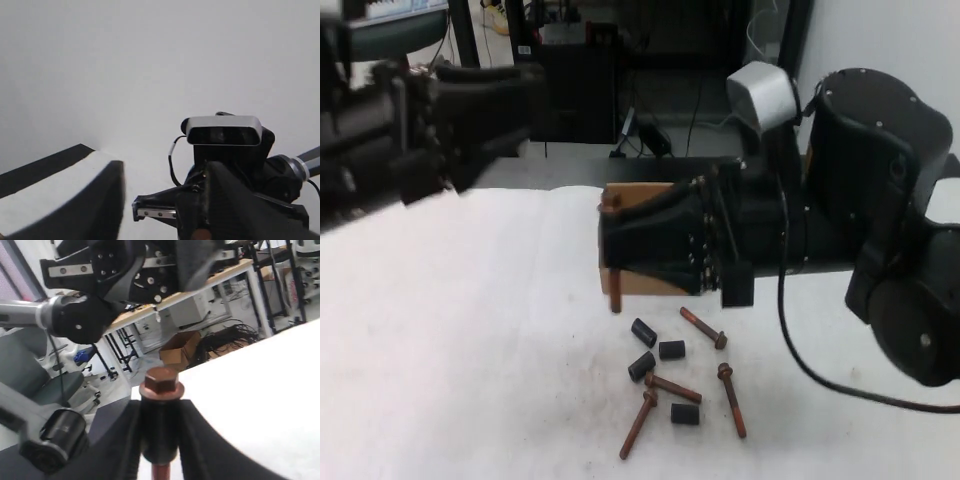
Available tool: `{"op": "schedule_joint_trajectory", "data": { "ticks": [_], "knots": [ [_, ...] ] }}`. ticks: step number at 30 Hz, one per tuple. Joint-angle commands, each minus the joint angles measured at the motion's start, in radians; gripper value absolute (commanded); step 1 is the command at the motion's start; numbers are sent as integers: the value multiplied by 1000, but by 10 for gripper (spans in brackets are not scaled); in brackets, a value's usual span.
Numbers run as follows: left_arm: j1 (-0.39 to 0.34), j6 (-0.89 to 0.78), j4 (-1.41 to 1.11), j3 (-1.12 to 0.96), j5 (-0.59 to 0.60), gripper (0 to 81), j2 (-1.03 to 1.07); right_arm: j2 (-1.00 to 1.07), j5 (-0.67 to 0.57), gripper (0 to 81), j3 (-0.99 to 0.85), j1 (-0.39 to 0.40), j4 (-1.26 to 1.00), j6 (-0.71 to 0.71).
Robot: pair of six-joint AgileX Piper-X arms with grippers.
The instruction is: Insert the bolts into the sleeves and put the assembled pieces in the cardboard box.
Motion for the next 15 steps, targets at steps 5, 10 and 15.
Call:
{"op": "schedule_joint_trajectory", "data": {
  "ticks": [5, 10, 15],
  "knots": [
    [15, 27, 37, -3, 38, 3, -3, -7, 331, 9, -63, -64, 252, -46],
    [15, 78, 74, 34, -4, 3, -3, 90, 416, 9, -207, -84, 421, -162],
    [13, 145, 164, 144, -137, 3, -3, 274, 543, 9, -443, -84, 631, -248]
  ]
}}
